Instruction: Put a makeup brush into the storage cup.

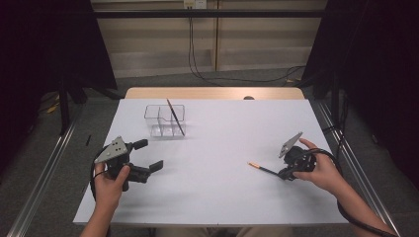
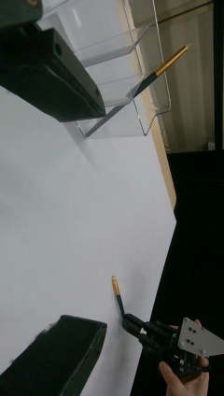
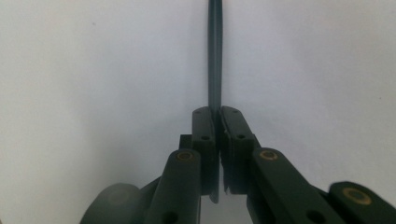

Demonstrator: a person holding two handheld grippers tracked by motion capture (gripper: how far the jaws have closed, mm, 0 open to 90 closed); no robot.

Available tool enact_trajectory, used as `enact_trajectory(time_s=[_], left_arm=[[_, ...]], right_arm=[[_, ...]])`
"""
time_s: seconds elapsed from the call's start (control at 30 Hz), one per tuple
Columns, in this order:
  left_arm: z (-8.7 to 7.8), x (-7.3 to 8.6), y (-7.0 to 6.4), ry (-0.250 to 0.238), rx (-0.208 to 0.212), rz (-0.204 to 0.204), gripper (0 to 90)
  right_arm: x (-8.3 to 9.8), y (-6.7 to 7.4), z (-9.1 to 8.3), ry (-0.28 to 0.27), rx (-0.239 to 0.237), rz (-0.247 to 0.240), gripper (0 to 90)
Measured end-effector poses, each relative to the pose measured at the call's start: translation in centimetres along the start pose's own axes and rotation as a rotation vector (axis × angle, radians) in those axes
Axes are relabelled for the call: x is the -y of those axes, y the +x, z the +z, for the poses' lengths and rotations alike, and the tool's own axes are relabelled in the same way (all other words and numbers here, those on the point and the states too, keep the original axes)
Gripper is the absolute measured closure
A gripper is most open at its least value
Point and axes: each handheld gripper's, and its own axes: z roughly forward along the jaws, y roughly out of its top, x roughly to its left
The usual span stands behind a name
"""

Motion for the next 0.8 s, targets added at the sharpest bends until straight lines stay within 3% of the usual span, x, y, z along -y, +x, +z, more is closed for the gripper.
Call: enact_trajectory(time_s=[0.1, 0.4, 0.5, 0.8], left_arm=[[0.06, 0.03, 0.00, 0.002, 0.001, 0.001, 0.5], [0.17, 0.08, -0.02, 0.001, 0.003, -0.008, 0.5], [0.27, 0.11, -0.06, 0.001, 0.004, -0.011, 0.5], [0.55, -0.11, -0.15, 0.000, 0.012, -0.005, 0.5]], right_arm=[[0.11, -0.02, -0.09, -0.030, -0.009, 0.017, 85.1], [0.18, 0.02, -0.37, -0.046, -0.041, 0.057, 85.1], [0.18, 0.03, -0.48, -0.063, -0.027, 0.057, 85.2], [0.26, 0.30, -0.76, -0.194, -0.037, 0.110, 85.2]])
